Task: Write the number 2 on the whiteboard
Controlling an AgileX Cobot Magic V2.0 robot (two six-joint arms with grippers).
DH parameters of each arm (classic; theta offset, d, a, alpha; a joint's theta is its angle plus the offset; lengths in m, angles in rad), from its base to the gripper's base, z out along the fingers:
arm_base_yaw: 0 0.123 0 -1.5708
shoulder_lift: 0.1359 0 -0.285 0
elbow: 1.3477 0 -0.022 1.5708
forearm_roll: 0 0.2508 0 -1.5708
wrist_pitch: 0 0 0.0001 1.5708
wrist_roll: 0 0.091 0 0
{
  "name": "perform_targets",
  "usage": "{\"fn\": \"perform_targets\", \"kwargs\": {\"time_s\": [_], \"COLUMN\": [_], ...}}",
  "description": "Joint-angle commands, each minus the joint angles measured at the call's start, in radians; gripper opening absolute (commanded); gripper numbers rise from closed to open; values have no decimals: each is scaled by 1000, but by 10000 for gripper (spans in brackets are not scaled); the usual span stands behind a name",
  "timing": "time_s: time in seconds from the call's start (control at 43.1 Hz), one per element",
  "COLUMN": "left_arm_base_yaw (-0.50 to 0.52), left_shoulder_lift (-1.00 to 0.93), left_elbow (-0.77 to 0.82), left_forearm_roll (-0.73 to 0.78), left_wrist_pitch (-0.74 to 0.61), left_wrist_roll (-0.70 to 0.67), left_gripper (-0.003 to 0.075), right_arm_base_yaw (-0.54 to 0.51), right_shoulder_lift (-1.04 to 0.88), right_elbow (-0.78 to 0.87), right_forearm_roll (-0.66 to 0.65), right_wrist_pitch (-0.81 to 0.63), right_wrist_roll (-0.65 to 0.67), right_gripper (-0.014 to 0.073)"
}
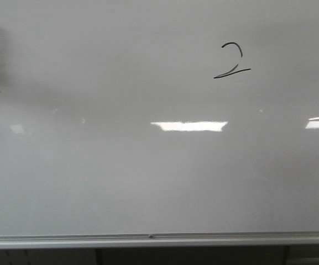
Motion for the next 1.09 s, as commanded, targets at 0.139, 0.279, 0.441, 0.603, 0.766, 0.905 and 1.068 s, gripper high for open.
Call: {"fn": "perform_targets", "kwargs": {"time_s": [0.139, 0.279, 0.441, 0.603, 0.766, 0.905, 1.068], "left_arm_base_yaw": [-8, -8, -8, -8, -8, -8, -8], "left_shoulder_lift": [-344, -510, -658, -746, -765, -765, -765], "left_elbow": [-38, -38, -38, -38, -38, -38, -35], "left_forearm_roll": [-15, -25, -25, -25, -19, -18, -18], "left_wrist_pitch": [205, 328, 508, 625, 642, 636, 632], "left_wrist_roll": [-6, -6, 0, 2, 2, 13, 28], "left_gripper": [410, 410, 410, 408, 408, 408, 337], "right_arm_base_yaw": [-5, -5, -5, -5, -5, -5, -5], "right_shoulder_lift": [-88, -163, -286, -402, -466, -473, -473], "right_elbow": [-51, -31, 16, 75, 97, 97, 97], "right_forearm_roll": [-7, -7, -7, -7, -17, -19, -19], "right_wrist_pitch": [6, -1, -5, -39, -50, -49, -49], "right_wrist_roll": [82, 117, 117, 116, 116, 108, 108], "right_gripper": [518, 518, 518, 518, 518, 518, 505]}}
